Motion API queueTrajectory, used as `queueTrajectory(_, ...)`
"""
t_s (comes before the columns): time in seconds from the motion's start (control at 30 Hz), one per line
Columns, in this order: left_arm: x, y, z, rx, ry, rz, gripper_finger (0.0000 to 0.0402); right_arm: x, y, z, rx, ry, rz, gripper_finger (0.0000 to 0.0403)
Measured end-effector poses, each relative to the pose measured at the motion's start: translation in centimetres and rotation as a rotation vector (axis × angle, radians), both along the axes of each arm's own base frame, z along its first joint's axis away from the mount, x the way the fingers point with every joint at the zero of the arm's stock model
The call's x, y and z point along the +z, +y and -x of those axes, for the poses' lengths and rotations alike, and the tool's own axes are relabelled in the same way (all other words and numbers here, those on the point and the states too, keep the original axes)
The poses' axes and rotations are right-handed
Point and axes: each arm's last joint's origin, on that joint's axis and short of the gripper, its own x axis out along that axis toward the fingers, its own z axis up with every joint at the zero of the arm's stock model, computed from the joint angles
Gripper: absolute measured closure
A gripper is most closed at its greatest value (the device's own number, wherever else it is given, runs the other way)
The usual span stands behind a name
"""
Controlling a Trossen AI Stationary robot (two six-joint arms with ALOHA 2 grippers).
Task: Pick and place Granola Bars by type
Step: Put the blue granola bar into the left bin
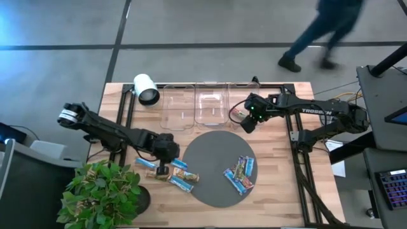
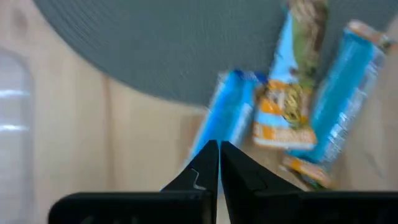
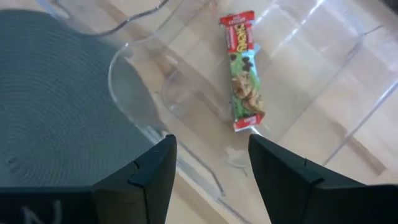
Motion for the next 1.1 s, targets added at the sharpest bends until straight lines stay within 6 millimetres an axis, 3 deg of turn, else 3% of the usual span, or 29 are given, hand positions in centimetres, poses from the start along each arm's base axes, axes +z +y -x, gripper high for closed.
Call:
queueTrajectory(0.13,1.4,-0.4,-1.2,-0.023,-0.062,-0.024,0.0387,-0.1,0.1,0.0,0.012,-0.006,-0.030,0.0211)
queueTrajectory(0.43,2.0,-0.6,-2.1,-0.007,-0.071,0.002,0.0372,-0.1,0.1,0.0,0.040,0.000,-0.020,0.0211)
queueTrajectory(0.77,0.3,-0.8,-1.6,-0.056,-0.146,0.132,0.0371,-0.1,0.1,0.0,0.058,0.004,-0.010,0.0211)
queueTrajectory(1.1,1.1,-1.1,0.1,-0.174,-0.104,0.089,0.0371,-0.1,0.1,0.0,0.051,0.005,-0.009,0.0211)
